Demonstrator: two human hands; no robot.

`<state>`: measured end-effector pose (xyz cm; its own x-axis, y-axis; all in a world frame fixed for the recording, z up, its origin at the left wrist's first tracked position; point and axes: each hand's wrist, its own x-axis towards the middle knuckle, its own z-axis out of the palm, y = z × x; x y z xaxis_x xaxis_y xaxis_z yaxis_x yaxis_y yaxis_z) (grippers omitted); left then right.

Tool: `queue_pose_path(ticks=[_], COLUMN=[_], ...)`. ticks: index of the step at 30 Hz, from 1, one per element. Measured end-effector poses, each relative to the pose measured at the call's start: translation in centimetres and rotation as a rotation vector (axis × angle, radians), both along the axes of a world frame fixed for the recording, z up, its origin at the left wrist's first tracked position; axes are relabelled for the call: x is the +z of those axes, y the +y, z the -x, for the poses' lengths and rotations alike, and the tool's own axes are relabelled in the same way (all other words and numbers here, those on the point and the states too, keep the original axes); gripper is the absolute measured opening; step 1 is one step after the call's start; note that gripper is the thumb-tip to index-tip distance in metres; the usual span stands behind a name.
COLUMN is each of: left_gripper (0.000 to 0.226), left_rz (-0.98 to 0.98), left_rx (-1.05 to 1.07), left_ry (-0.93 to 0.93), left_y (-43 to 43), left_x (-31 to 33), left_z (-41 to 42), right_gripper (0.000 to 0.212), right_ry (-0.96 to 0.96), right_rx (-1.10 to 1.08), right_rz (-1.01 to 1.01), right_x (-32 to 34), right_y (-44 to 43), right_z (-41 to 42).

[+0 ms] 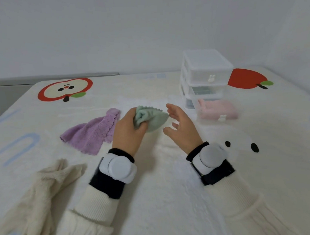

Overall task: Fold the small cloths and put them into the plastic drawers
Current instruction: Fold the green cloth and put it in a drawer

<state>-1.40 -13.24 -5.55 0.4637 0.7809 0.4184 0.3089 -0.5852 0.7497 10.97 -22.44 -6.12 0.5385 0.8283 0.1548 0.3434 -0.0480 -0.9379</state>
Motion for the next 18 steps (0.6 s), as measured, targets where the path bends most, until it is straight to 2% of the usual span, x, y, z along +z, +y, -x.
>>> queue_pose_path(ticks=[3,6,8,13,16,18], left_gripper=[0.021,0.015,0.016,0.017,0.05,0.056], left_rz=[0.301,0.532,0.539,0.474,0.408,0.389], left_rx=[-0.135,-0.25,-0.263,-0.224,-0.204,-0.198], left_ry=[-0.202,-0.332,-0.334,-0.317,-0.29,-0.295], left_y=[0.4,-0.2,-0.4,-1.5,-2.4,-2.7], left_x=[0.6,2.0,2.6,4.2,5.3,5.7], left_z=[-0.1,-0.3,-0.5,-2.5,-4.8,-6.0], right_gripper=[0.067,0.057,0.051,0.034,0.031,0.03], right_ry=[0.179,0.331,0.309,0.114,-0.013,-0.058], right_rx=[0.015,-0.008,-0.036,-0.092,-0.153,-0.186], right_rz=[-0.047,-0.117,-0.178,-0.367,-0.409,-0.426], right_x=[0.3,1.4,2.2,5.0,6.3,6.6], right_y=[0.3,0.1,0.0,-1.7,-3.2,-3.7], right_z=[0.0,-0.1,-0.3,-2.2,-4.5,-5.8])
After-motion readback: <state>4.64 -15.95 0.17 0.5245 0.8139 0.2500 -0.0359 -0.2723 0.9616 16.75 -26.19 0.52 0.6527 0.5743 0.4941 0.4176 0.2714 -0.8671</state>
